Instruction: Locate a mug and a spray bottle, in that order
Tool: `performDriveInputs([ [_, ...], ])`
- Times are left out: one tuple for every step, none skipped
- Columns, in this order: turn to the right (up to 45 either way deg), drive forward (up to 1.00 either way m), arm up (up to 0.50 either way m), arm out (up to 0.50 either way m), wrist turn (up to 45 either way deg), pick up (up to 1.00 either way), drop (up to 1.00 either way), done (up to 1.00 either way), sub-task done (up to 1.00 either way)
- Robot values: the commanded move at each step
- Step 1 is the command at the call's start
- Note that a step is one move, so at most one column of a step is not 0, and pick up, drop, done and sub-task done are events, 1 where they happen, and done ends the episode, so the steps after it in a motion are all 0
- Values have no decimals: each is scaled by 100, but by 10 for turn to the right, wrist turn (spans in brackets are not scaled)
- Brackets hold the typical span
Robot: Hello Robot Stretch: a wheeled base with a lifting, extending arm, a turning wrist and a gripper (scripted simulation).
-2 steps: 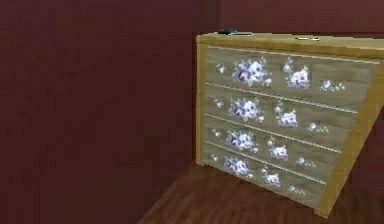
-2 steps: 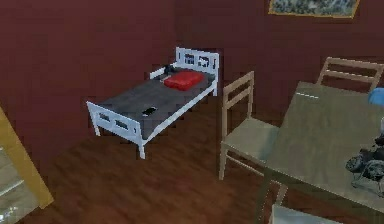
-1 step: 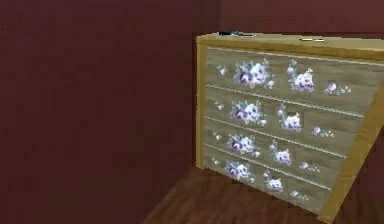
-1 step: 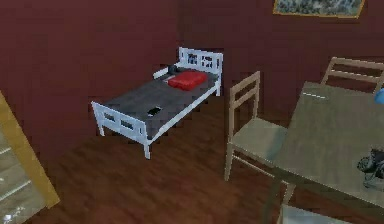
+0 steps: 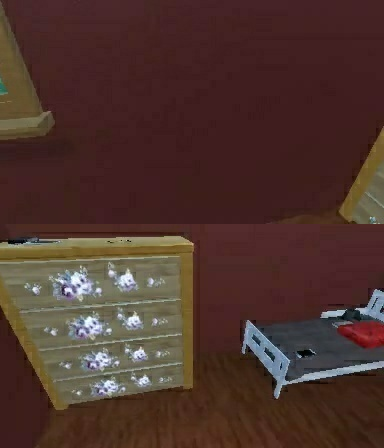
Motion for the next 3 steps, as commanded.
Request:
performDriveInputs([
  [-300, 0, 0, 0, 0, 0, 0, 0, 0],
  [0, 10, 0, 0, 0, 0, 0, 0, 0],
  [-450, 0, 0, 0, 0, 0, 0, 0, 0],
])
